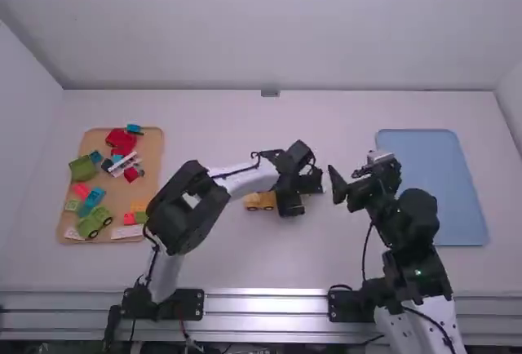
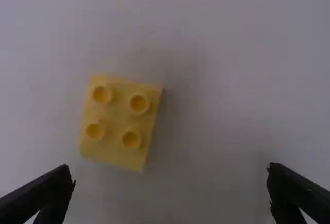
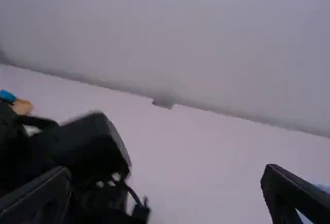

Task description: Assemble lego blocks to make yellow taxi

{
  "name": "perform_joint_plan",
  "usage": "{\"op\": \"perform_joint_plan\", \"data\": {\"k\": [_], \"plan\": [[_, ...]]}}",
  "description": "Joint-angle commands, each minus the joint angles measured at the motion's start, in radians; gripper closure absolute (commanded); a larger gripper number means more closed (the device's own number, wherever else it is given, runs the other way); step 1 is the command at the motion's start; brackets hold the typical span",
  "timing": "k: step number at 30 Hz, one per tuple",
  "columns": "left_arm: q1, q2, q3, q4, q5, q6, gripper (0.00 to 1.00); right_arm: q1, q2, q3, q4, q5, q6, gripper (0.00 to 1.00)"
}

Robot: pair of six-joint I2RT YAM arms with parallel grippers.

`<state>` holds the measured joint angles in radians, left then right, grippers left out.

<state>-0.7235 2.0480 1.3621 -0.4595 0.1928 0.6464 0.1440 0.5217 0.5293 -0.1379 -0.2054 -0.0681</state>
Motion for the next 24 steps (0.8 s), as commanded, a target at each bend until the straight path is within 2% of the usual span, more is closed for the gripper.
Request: {"op": "perform_joint_plan", "data": {"k": [1, 7, 11, 16, 19, 24], "plan": [[0.077, -0.115, 0.018, -0.001, 0.098, -0.003, 0.01, -0.033, 0.042, 0.084, -0.03, -0.005, -0.036, 0.01], [0.243, -0.272, -0.056, 0.0, 0.298, -0.007, 0.01, -0.038, 0.243, 0.229, -0.149, -0.028, -0.126, 0.01], [0.366, -0.411, -0.194, 0.08, 0.356, -0.04, 0.01, 0.035, 0.467, 0.353, -0.246, -0.058, -0.285, 0.01], [0.476, -0.646, -0.448, 0.289, 0.343, -0.141, 0.01, 0.172, 0.739, 0.494, -0.417, 0.058, -0.594, 0.01], [0.528, -0.799, -0.607, 0.432, 0.341, -0.198, 0.01, 0.224, 0.892, 0.552, -0.485, 0.179, -0.692, 0.01], [0.549, -0.93, -0.768, 0.612, 0.337, -0.242, 0.01, 0.273, 1.069, 0.608, -0.56, 0.208, -0.827, 0.01]]}}
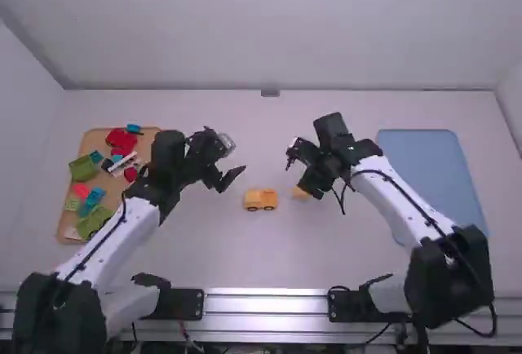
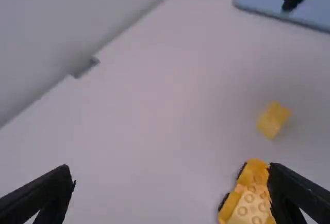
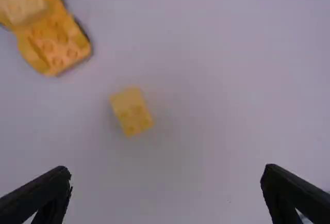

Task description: Assemble lego blocks to make yellow taxi

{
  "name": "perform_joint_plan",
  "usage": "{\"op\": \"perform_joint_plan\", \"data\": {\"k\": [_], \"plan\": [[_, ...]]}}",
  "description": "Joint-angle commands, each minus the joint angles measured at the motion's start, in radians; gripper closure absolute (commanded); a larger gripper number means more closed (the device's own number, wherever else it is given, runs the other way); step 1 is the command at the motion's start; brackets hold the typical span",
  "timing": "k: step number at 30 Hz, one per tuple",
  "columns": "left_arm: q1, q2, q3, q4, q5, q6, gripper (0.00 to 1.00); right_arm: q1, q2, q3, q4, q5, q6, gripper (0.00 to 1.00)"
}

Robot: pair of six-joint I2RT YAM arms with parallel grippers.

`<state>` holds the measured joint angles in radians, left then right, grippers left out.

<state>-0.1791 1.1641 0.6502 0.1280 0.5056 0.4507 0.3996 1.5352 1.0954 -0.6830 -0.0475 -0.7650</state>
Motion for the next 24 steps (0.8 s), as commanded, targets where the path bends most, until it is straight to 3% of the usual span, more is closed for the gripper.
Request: {"op": "perform_joint_plan", "data": {"k": [1, 9, 20, 24], "plan": [[0.002, -0.064, -0.082, 0.053, 0.024, -0.047, 0.01, 0.024, 0.09, 0.056, -0.026, 0.047, -0.142, 0.01], [-0.003, -0.106, -0.167, 0.148, -0.088, -0.148, 0.01, 0.055, 0.326, 0.14, -0.058, 0.034, -0.167, 0.02], [-0.004, -0.105, -0.167, 0.146, -0.088, -0.147, 0.01, 0.048, 0.391, 0.127, -0.05, -0.09, -0.146, 0.23], [-0.004, -0.104, -0.167, 0.145, -0.087, -0.148, 0.01, 0.06, 0.391, 0.087, 0.005, -0.075, -0.072, 0.25]]}}
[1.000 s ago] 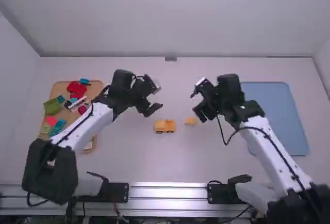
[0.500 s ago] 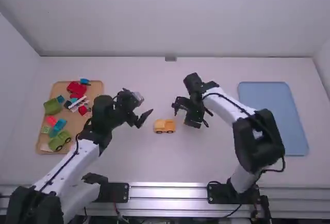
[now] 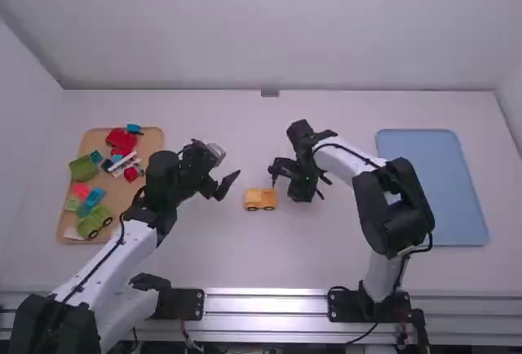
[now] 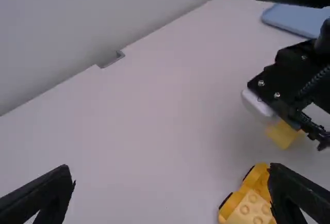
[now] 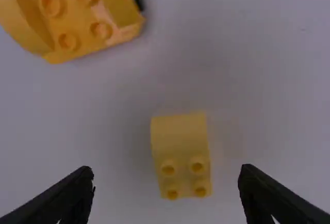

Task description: Assemble lego blocks to make yellow taxi

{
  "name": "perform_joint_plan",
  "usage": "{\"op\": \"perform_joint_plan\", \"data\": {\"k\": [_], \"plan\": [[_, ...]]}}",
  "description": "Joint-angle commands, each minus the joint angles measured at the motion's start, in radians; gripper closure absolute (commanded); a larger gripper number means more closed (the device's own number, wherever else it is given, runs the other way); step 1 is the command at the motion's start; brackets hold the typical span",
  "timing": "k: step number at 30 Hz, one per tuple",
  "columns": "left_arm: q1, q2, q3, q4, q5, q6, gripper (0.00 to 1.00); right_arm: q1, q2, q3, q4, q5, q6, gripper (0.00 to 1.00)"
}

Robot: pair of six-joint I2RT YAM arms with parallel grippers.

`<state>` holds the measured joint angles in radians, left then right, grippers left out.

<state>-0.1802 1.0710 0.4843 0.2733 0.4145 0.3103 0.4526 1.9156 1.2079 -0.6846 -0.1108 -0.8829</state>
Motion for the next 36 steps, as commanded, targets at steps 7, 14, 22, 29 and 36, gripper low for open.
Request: {"op": "perform_joint_plan", "data": {"k": [7, 14, 22, 29, 36], "plan": [[-0.003, -0.011, -0.001, 0.005, 0.014, -0.007, 0.01, 0.02, 0.011, -0.069, 0.045, 0.06, 0.049, 0.24], [0.001, -0.011, -0.001, -0.003, 0.014, -0.008, 0.01, 0.017, 0.011, -0.071, 0.052, 0.06, 0.072, 0.32], [-0.001, -0.011, -0.001, -0.008, 0.015, -0.008, 0.01, 0.004, 0.011, -0.082, 0.074, 0.056, 0.101, 0.35], [-0.003, -0.011, -0.001, -0.013, 0.015, -0.011, 0.01, 0.022, 0.011, -0.121, 0.107, 0.065, 0.129, 0.5], [-0.003, -0.011, -0.001, -0.006, 0.022, -0.011, 0.01, 0.04, 0.011, -0.115, 0.105, 0.116, 0.214, 0.57]]}}
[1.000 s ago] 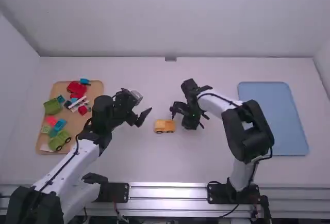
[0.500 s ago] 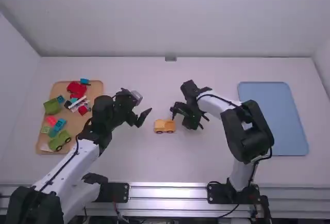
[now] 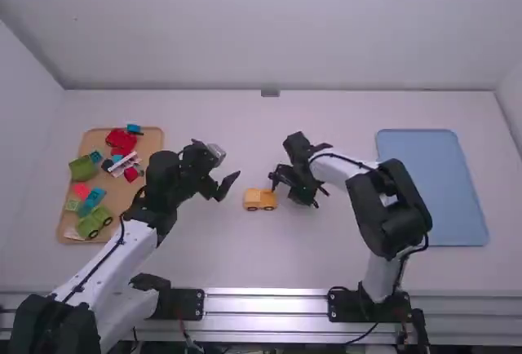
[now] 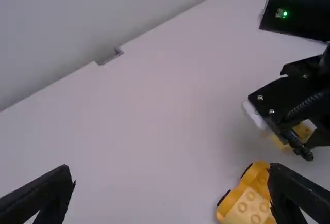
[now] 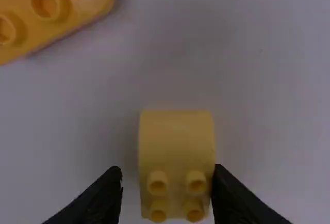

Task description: Assemble lego blocks to make yellow taxi

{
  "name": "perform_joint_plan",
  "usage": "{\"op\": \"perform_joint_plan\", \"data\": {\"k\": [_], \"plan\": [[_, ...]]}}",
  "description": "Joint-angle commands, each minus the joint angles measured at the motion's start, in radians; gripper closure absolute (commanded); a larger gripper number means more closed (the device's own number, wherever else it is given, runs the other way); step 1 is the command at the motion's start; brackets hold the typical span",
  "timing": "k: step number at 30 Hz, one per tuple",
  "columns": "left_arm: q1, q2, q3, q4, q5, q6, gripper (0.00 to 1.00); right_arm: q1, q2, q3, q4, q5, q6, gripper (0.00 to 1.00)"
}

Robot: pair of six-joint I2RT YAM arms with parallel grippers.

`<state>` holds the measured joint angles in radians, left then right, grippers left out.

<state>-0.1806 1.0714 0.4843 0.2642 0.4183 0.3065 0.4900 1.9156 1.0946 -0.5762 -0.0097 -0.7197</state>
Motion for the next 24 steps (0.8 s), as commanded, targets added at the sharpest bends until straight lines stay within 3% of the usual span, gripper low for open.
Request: {"op": "perform_joint_plan", "data": {"k": [1, 3, 8, 13, 14, 16, 17, 21, 23, 24], "plan": [[-0.003, -0.011, -0.001, 0.003, 0.018, -0.007, 0.01, 0.003, 0.011, -0.002, -0.004, 0.014, 0.082, 0.6], [0.0, -0.011, -0.001, 0.003, 0.018, -0.014, 0.01, 0.001, 0.011, -0.002, -0.008, 0.015, 0.183, 0.72], [-0.001, -0.011, -0.001, 0.003, 0.013, -0.026, 0.01, 0.001, 0.011, -0.002, -0.042, 0.011, 0.378, 0.73], [0.003, -0.011, -0.001, 0.01, 0.01, -0.026, 0.01, 0.009, 0.011, -0.002, -0.056, 0.011, 0.699, 0.73], [-0.002, -0.011, -0.001, 0.01, 0.01, -0.026, 0.01, 0.01, 0.011, -0.002, -0.053, 0.011, 0.78, 0.82], [-0.002, -0.011, -0.001, 0.009, 0.011, -0.026, 0.01, 0.009, 0.011, -0.002, -0.033, 0.01, 0.904, 0.87], [0.0, -0.011, -0.001, 0.006, 0.011, -0.027, 0.01, 0.004, 0.011, -0.002, -0.022, 0.008, 1.031, 1.0], [0.001, -0.011, -0.001, -0.001, 0.011, -0.029, 0.01, 0.001, 0.011, -0.002, -0.04, 0.007, 1.398, 1.0], [-0.002, -0.011, -0.001, -0.003, 0.011, -0.03, 0.01, 0.001, 0.011, -0.002, -0.055, 0.002, 1.564, 0.89], [-0.002, -0.011, -0.001, -0.003, 0.011, -0.029, 0.01, 0.001, 0.011, -0.002, -0.058, -0.001, 1.6, 0.89]]}}
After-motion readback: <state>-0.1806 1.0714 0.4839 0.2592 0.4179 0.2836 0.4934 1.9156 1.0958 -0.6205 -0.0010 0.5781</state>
